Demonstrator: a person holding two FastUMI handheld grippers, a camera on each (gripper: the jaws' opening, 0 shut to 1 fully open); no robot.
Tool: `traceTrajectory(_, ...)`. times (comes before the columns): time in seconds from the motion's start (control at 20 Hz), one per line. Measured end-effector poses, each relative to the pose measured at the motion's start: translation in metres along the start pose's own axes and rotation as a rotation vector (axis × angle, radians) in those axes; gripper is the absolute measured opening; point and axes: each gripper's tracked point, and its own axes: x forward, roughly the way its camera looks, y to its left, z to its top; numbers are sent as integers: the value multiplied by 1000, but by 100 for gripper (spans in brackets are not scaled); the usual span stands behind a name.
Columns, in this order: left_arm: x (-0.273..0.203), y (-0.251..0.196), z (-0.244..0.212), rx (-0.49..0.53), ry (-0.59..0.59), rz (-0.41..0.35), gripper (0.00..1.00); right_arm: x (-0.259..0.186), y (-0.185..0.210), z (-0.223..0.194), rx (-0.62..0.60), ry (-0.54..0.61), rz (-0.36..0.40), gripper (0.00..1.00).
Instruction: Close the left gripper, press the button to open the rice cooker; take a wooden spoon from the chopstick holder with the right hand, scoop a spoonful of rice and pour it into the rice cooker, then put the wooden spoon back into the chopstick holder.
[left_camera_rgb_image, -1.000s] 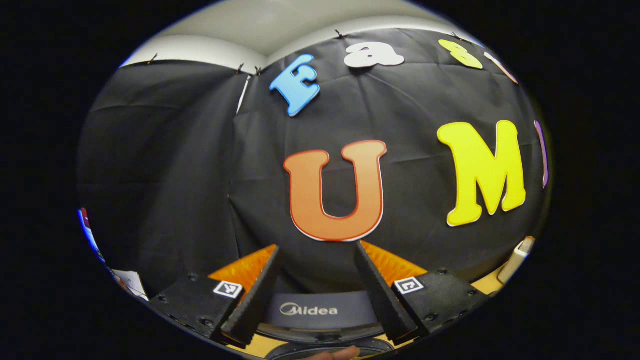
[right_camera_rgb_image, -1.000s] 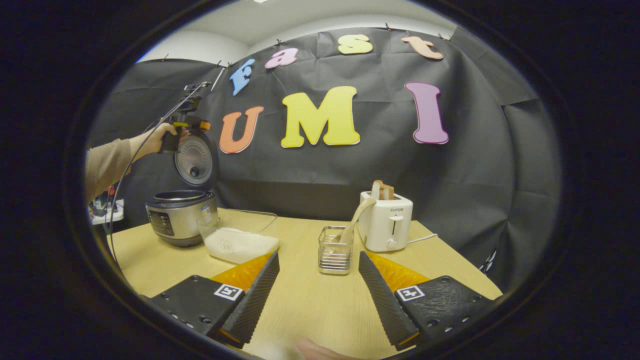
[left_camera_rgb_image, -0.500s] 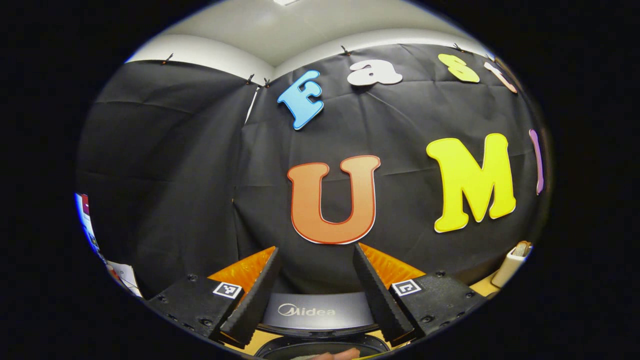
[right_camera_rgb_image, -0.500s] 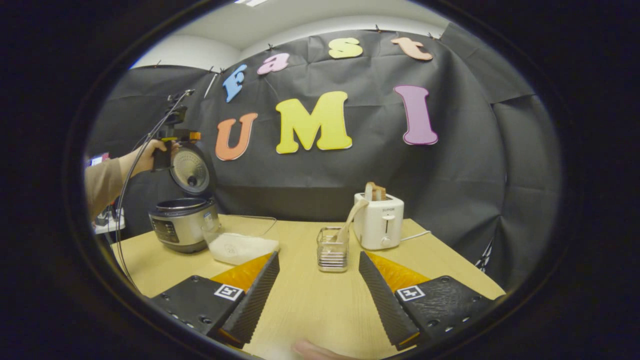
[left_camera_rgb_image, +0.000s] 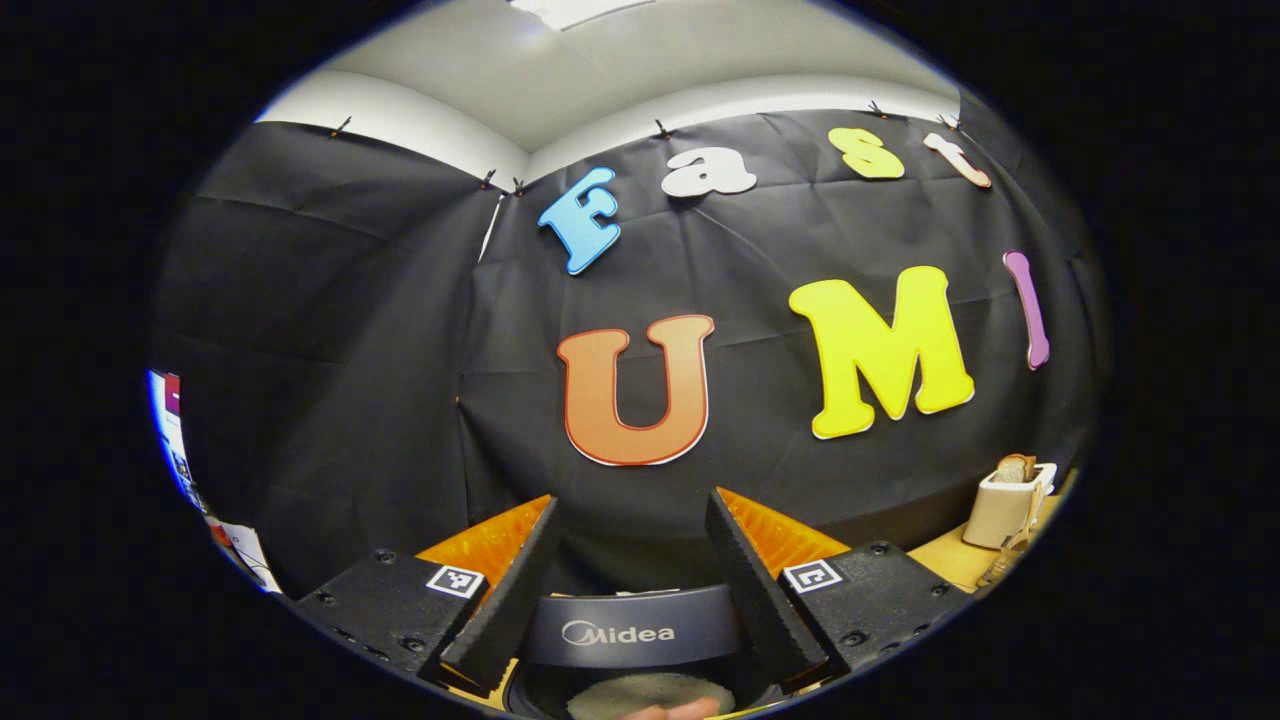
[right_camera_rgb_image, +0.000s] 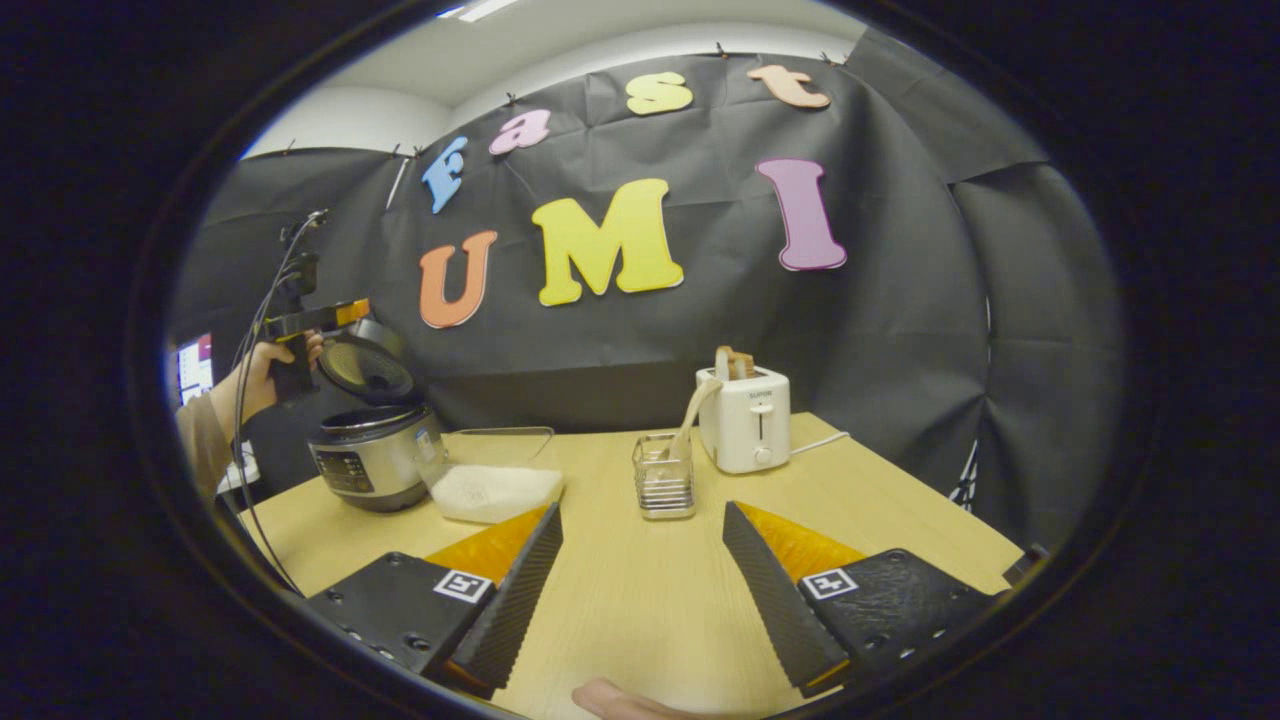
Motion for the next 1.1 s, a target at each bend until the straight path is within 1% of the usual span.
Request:
traceTrajectory(0.05,-6,-1,-6,-4,-1,-7,93,-4,3,-1,3,-4,2,92)
traceTrajectory(0.1,-14,-2,-12,-5,-1,-11,93,-8,8,-2,5,-7,9,96)
traceTrajectory(0.15,-21,-4,-18,-3,-1,-13,93,-12,12,-3,3,-5,13,96)
traceTrajectory(0.2,-27,-7,-25,0,6,-17,93,-17,16,-4,-3,-7,16,92)
traceTrajectory(0.3,-39,-11,-39,-3,27,-23,92,-25,19,-2,-16,-16,10,92)
traceTrajectory(0.35,-44,-11,-46,-6,40,-24,92,-29,20,1,-22,-25,9,96)
traceTrajectory(0.4,-50,-13,-54,-14,52,-25,92,-33,21,3,-24,-36,7,92)
traceTrajectory(0.45,-54,-13,-60,-16,63,-25,92,-37,22,6,-24,-44,5,96)
traceTrajectory(0.5,-58,-15,-66,-16,72,-26,92,-40,23,8,-23,-51,8,92)
traceTrajectory(0.75,-79,-23,-114,-33,159,-41,92,-52,21,6,0,-52,-3,92)
traceTrajectory(0.8,-84,-26,-127,-39,181,-47,92,-53,24,6,3,-50,3,96)
traceTrajectory(0.85,-87,-26,-125,-44,148,-41,92,-54,24,6,3,-50,3,96)
traceTrajectory(0.9,-88,-26,-121,-31,113,-33,94,-55,23,7,4,-53,1,92)
traceTrajectory(0.95,-89,-23,-122,-24,103,-23,86,-56,23,9,9,-56,1,92)
traceTrajectory(1.0,-90,-22,-125,-32,108,-19,92,-57,25,8,15,-56,7,92)
traceTrajectory(1.05,-92,-23,-126,-33,105,-16,91,-57,26,8,18,-53,11,96)
traceTrajectory(1.1,-93,-24,-123,-30,83,-15,92,-57,24,6,18,-49,10,96)
